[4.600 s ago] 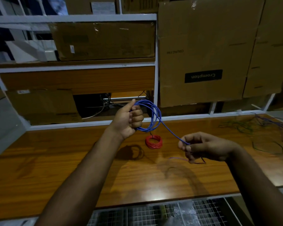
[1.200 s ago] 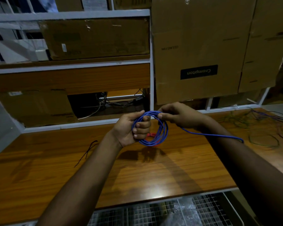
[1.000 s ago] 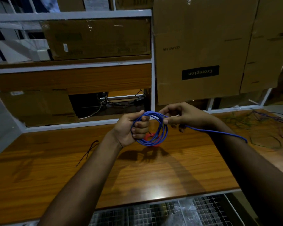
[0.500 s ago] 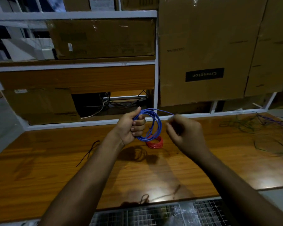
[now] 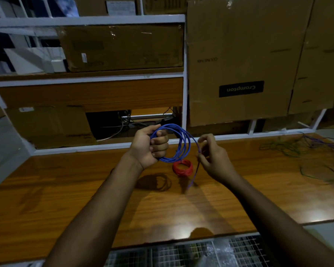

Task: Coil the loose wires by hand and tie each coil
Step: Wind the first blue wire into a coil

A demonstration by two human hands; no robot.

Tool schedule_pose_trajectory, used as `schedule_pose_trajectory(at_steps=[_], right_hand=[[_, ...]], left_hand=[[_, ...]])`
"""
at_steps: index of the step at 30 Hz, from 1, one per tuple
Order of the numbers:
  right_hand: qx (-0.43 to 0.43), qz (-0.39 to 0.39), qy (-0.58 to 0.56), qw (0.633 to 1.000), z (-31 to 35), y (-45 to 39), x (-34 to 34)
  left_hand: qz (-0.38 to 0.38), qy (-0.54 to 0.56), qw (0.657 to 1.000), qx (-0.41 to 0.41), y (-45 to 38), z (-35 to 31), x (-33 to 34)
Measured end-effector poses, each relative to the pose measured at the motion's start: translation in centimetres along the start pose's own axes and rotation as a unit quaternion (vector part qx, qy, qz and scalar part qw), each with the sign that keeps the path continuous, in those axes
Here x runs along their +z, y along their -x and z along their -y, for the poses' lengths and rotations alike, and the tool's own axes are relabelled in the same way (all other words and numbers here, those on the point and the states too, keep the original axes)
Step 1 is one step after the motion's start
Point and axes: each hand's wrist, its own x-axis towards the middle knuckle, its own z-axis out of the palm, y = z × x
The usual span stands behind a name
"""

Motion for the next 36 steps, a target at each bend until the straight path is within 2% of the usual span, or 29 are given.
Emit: schedule_pose_trajectory(at_steps=[3,6,10,14,16,19,23,29,33,36], right_hand=[[-0.006,-0.009,-0.046,0.999,0.3,0.8,0.9],[-0.022,0.006,-0.031,0.999,-0.2,2.0,1.9],[-0.131,0.03,0.026,0.991,0.2,2.9,1.9],[-0.206,-0.029,0.099,0.973,1.1,3.0,1.3],[-0.218,-0.079,0.083,0.969,0.9,3.0,1.3],[-0.201,-0.121,0.026,0.972,0.9,3.2,1.3],[-0.22,-0.141,0.102,0.96,1.4,3.4,1.8],[-0.23,-0.091,0.266,0.932,2.0,3.7,2.1],[-0.233,-0.078,0.316,0.916,2.7,3.3,2.2],[-0.222,-0.054,0.321,0.919,3.2,3.1,2.3]], left_hand=[[-0.002,0.025,0.999,0.023,-0.3,0.1,0.1],[-0.024,0.058,0.997,0.045,-0.5,0.5,-0.3],[-0.031,0.078,0.995,0.054,-0.7,1.3,-0.6],[0.027,0.077,0.996,0.033,-0.7,1.7,-0.2],[0.051,0.083,0.995,0.032,-0.6,1.6,0.2],[0.044,0.089,0.994,0.04,-0.5,1.9,0.9],[-0.021,0.111,0.991,0.073,-0.7,3.1,2.3],[-0.1,0.067,0.985,0.12,-1.0,4.4,3.0],[-0.139,0.011,0.98,0.139,-1.0,4.9,3.3],[-0.144,0.01,0.98,0.139,-0.9,4.9,3.1]])
